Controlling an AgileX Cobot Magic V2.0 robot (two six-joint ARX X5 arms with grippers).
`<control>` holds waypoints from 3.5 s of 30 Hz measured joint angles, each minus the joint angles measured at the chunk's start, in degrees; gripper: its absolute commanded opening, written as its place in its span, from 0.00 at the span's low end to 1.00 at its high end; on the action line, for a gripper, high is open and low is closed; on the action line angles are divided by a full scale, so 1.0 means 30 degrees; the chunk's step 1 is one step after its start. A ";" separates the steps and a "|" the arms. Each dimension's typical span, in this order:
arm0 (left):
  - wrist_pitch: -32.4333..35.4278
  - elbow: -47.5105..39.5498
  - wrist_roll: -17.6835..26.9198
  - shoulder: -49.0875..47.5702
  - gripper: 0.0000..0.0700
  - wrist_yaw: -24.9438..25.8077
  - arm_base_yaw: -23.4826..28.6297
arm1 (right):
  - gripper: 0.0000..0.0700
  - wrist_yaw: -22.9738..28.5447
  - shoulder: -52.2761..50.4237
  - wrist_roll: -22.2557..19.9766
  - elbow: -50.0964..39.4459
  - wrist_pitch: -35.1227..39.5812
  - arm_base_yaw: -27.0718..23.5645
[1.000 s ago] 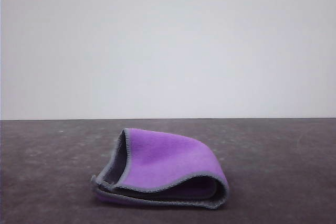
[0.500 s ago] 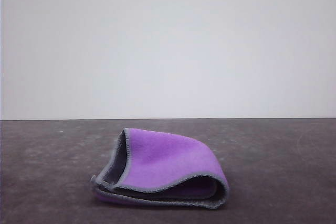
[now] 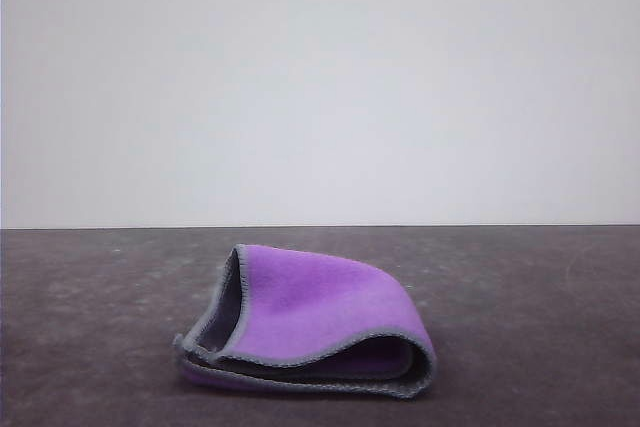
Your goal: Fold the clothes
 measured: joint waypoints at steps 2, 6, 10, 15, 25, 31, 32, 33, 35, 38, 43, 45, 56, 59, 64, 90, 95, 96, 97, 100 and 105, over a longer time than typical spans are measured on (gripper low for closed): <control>0.0000 0.0000 0.0000 0.0000 0.02 0.0000 0.0000 | 0.02 -0.0003 0.0000 -0.0003 0.0000 0.0000 0.0000; 0.0000 0.0000 0.0000 0.0000 0.02 0.0000 0.0000 | 0.02 -0.0003 0.0000 0.0000 0.0000 0.0000 0.0000; 0.0000 0.0000 0.0000 0.0000 0.02 0.0000 0.0000 | 0.02 -0.0007 0.0000 -0.0003 0.0000 0.0005 0.0000; 0.0000 0.0000 0.0000 0.0000 0.02 0.0000 0.0000 | 0.02 0.0000 0.0000 -0.0003 0.0000 0.0007 0.0000; 0.0010 0.0000 0.0000 0.0000 0.02 0.0000 0.0000 | 0.02 0.0000 0.0000 0.0000 0.0000 0.0003 0.0000; 0.0794 -0.0189 0.0000 0.0000 0.02 0.0015 0.0000 | 0.02 0.0003 0.0000 0.0000 0.0000 0.0007 0.0000; 0.0794 -0.0189 0.0000 0.0000 0.02 0.0015 0.0000 | 0.02 0.0007 0.0000 0.0000 0.0000 0.0004 0.0000; 0.0794 -0.0189 0.0000 0.0000 0.02 0.0018 0.0000 | 0.02 0.0004 0.0000 -0.0003 0.0000 0.0003 0.0000; 0.0794 -0.0189 0.0000 0.0000 0.02 0.0022 0.0000 | 0.02 0.0007 0.0000 0.0000 0.0000 0.0007 0.0000; 0.0800 -0.0192 0.0004 0.0000 0.02 0.0022 0.0000 | 0.02 0.0000 0.0000 -0.0004 0.0000 0.0007 0.0000; 0.0993 -0.0242 0.0003 0.0000 0.02 0.0022 0.0000 | 0.02 0.0004 0.0000 -0.0003 0.0000 0.0007 0.0000; 0.1762 -0.0467 0.0025 0.0000 0.02 0.0022 0.0000 | 0.02 0.0007 0.0000 -0.0003 0.0000 0.0007 0.0000; 0.4135 -0.1282 0.0077 -0.0007 0.02 0.0044 0.0000 | 0.02 0.0000 0.0000 0.0000 0.0000 0.0007 0.0000; 0.4138 -0.1282 0.0073 -0.0007 0.02 0.0044 0.0000 | 0.02 0.0000 0.0000 -0.0003 0.0000 0.0007 0.0000; 0.4135 -0.1282 0.0080 -0.0007 0.02 0.0044 0.0000 | 0.02 0.0000 0.0000 -0.0003 0.0000 0.0007 0.0000; 0.4131 -0.1282 0.0076 -0.0007 0.02 0.0044 0.0000 | 0.02 0.0000 0.0000 0.0000 0.0000 0.0007 0.0000; 0.4138 -0.1282 0.0080 -0.0007 0.02 0.0044 0.0000 | 0.02 0.0000 0.0000 0.0000 0.0000 0.0007 0.0000; 0.4135 -0.1282 0.0080 -0.0007 0.02 0.0044 0.0000 | 0.02 0.0000 0.0000 0.0000 0.0000 0.0007 0.0000; 0.4134 -0.1282 0.0080 -0.0007 0.02 0.0044 0.0000 | 0.02 0.0000 0.0000 0.0000 -0.0003 0.0007 0.0000; 0.4138 -0.1282 0.0076 -0.0007 0.02 0.0044 0.0000 | 0.02 0.0000 0.0000 -0.0004 -0.0007 0.0007 0.0000; 0.4134 -0.1282 0.0080 -0.0007 0.02 0.0044 0.0000 | 0.02 0.0005 0.0000 0.0000 0.0000 0.0007 0.0000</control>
